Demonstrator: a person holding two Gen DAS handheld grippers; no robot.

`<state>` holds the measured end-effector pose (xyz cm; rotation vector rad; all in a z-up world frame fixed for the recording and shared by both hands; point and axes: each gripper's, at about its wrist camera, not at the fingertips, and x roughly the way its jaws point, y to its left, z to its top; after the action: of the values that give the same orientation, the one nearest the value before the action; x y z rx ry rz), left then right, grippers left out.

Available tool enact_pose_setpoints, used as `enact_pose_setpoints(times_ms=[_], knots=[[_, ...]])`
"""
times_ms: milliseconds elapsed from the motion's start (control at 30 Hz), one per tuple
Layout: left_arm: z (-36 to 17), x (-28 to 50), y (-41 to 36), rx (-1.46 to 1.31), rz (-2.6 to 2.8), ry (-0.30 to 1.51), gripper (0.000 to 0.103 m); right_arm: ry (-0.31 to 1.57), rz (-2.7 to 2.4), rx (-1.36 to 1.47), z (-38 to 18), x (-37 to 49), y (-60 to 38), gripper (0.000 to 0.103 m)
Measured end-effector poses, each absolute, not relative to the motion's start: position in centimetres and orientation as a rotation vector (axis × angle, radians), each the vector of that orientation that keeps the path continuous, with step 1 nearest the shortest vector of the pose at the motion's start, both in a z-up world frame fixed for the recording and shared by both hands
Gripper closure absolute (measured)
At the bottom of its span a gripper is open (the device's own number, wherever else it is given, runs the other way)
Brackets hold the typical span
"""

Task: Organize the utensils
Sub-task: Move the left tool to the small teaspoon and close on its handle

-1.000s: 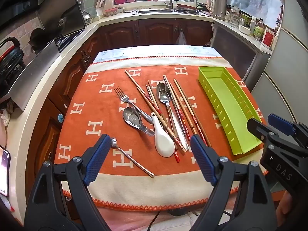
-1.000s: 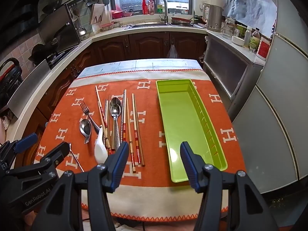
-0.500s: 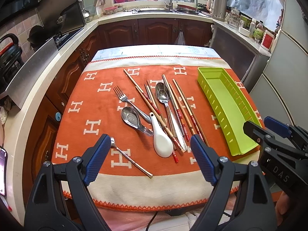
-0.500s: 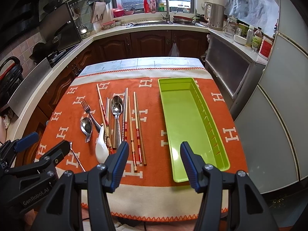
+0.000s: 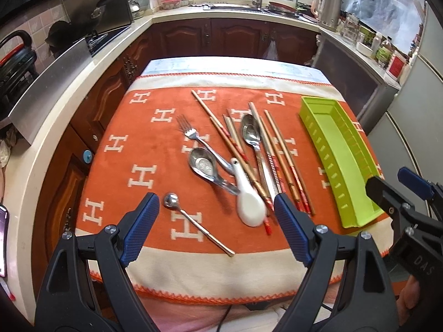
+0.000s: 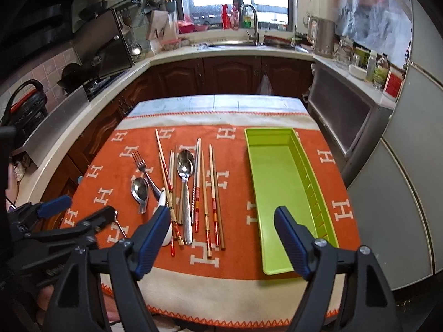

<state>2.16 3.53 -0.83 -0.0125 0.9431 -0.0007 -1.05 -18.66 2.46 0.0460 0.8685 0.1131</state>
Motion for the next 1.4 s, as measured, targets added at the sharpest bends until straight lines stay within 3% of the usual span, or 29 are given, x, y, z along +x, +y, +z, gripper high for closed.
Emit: enact_pose_setpoints(times_ms=[300, 633, 833, 933, 1200, 1300, 1400], knots=[[-2.5, 4.6, 8.4, -0.067, 0.042, 1.012, 0.02, 0.952, 0.174, 0.042, 0.7, 1.9, -17.7, 0.026], [-9.2, 6.6, 13.0, -0.244, 0.076, 1.202, 0.021, 1.02, 0.263, 0.021, -2.4, 5.0, -15.1, 0.028], [-13.4, 7.5, 12.5, -0.296, 0.087, 1.323, 0.043, 1.067, 0.309, 0.004, -4.1, 6.3, -13.8, 0.032], [-14.6, 7.9, 11.2, -0.254, 0.1, 1.337, 0.045, 1.075, 0.324, 0.0, -4.5, 6.4, -13.5, 0.033], [-15.4, 8.7, 8.0, -0.101, 0.145, 1.28, 0.061, 1.086, 0.345, -0.014, -5.3, 6.4, -13.1, 0.033], [-15.3, 9.0, 8.0, -0.097, 0.147, 1.251, 0.072, 1.09, 0.354, -0.014, -5.5, 6.3, -12.9, 0.033], [-15.0, 9.5, 8.8, -0.101, 0.13, 1.226, 0.092, 1.092, 0.358, -0.016, -5.7, 6.2, -12.7, 0.033]])
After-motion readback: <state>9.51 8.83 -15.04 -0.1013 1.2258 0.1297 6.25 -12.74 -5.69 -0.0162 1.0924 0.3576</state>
